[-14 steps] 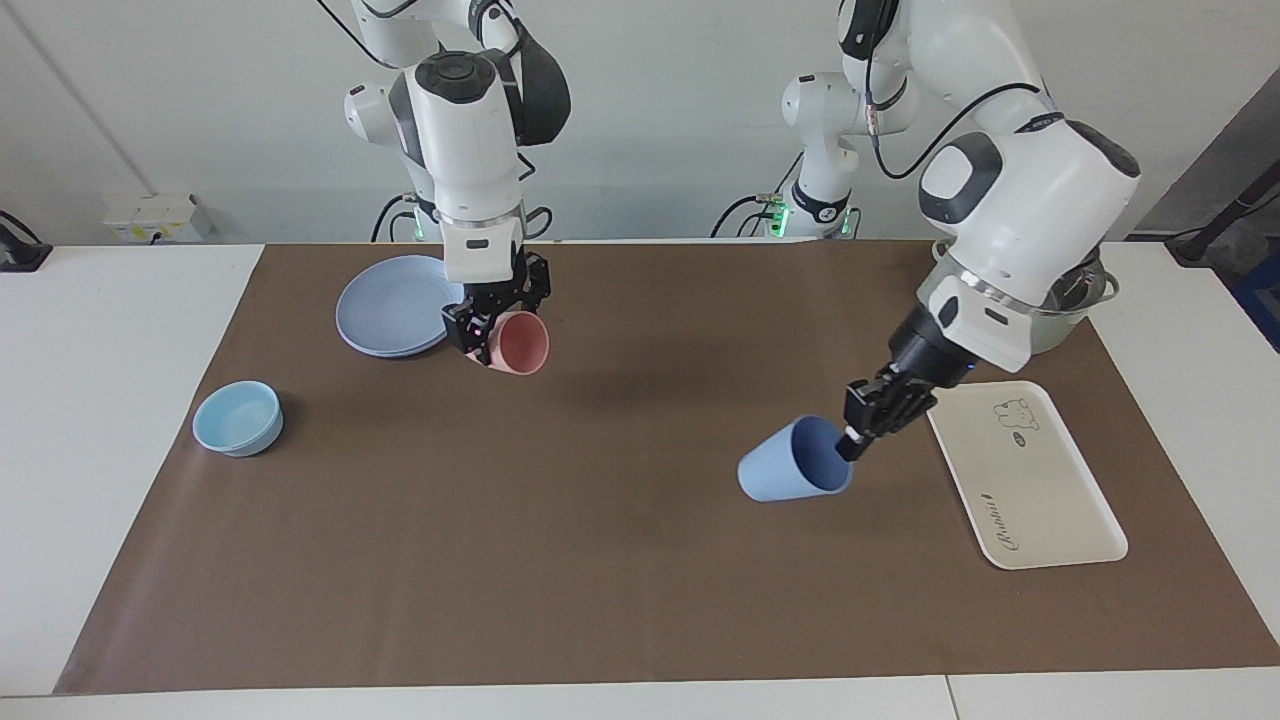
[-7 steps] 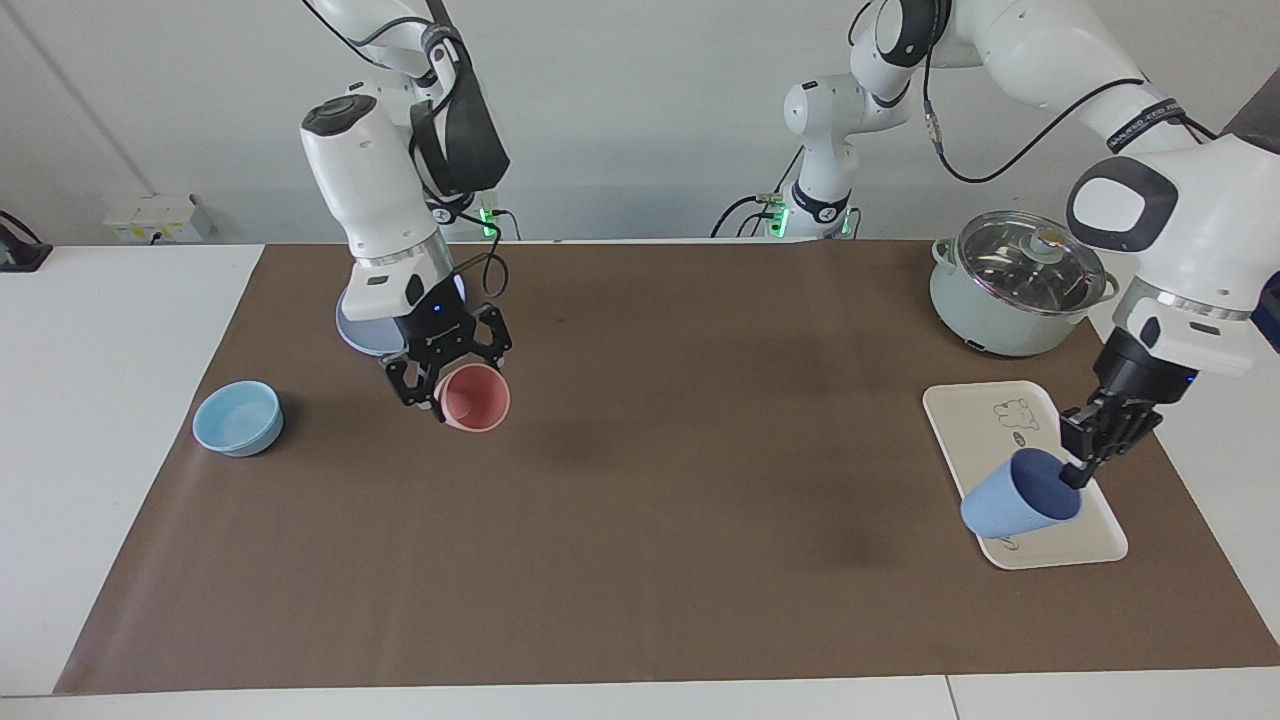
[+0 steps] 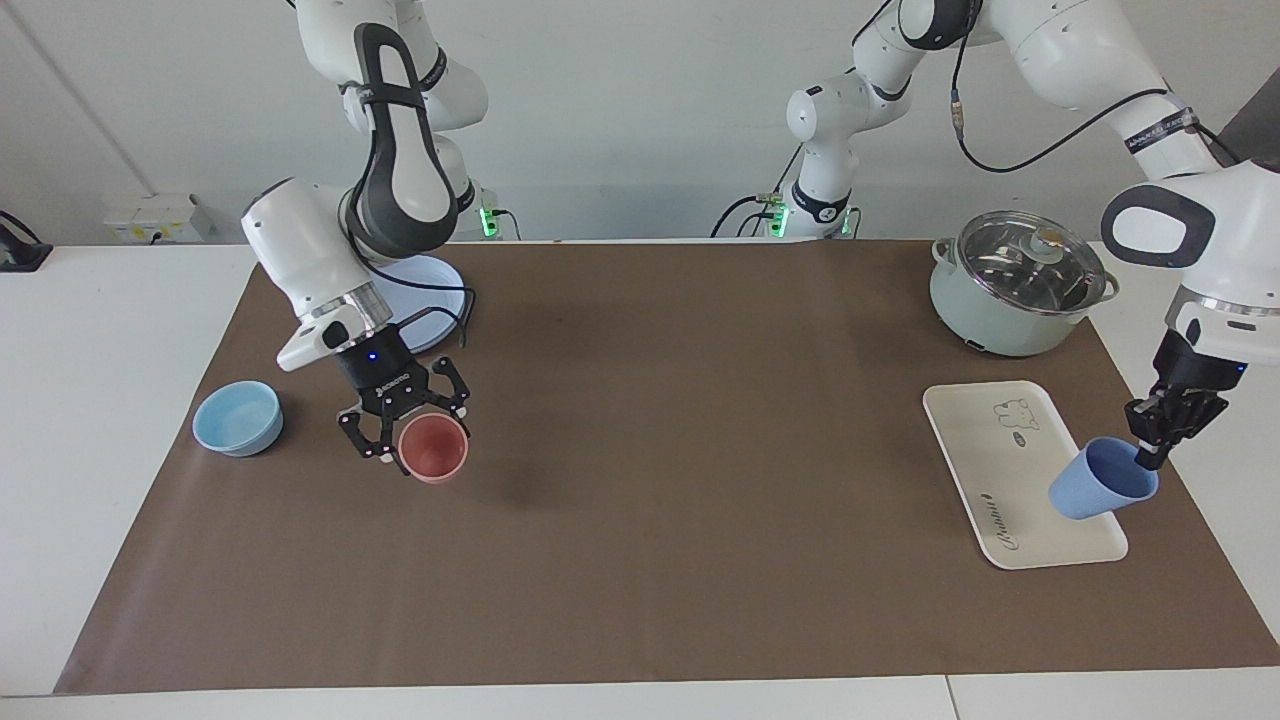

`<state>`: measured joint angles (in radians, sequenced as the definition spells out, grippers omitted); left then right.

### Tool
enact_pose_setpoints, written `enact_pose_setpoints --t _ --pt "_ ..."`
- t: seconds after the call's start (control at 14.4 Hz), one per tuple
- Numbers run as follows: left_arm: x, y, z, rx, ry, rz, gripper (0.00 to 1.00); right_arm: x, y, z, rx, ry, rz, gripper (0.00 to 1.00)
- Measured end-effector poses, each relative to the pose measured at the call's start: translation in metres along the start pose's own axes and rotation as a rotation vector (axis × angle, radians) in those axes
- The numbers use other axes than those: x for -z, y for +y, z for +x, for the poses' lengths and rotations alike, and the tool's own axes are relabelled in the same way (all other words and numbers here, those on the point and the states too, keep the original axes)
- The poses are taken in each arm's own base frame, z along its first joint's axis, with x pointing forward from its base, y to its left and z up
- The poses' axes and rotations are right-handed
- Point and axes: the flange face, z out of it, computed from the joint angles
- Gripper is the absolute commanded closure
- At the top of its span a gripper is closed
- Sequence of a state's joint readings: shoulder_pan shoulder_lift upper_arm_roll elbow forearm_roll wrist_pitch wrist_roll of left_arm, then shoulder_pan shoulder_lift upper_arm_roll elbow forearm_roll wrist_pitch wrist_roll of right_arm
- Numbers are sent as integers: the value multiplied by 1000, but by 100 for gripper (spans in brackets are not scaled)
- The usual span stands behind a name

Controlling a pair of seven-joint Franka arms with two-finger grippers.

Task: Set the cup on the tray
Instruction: 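Lower the blue cup onto the cream tray with the left gripper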

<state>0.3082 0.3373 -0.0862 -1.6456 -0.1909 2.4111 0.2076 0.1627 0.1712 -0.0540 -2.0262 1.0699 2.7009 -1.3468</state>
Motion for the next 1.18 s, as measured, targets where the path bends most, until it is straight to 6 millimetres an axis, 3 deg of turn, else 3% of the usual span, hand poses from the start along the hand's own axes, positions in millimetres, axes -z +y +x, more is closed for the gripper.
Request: enact_pose_setpoints --t 0.21,0.48,0.55,0.62,0.76,0.97,1.18 --pt "-32 -12 -27 18 -17 8 100 1 38 -50 2 109 -37 100" --pt "-43 -19 -39 63 -27 -10 100 -16 48 -85 -4 164 -71 100" --pt "-44 -19 -40 65 -30 -11 90 -18 50 -90 -1 164 -68 100" --pt "-45 -19 -40 65 -31 -11 68 -18 54 -95 -5 172 -66 100" --pt "-45 -18 -40 66 -31 -13 45 -20 59 -109 -16 199 -70 100" --pt "-45 -17 -41 65 -37 -17 37 -27 54 -123 11 209 -81 100" --pt "-32 -10 -29 53 -75 -42 37 -31 49 -130 28 199 -77 100"
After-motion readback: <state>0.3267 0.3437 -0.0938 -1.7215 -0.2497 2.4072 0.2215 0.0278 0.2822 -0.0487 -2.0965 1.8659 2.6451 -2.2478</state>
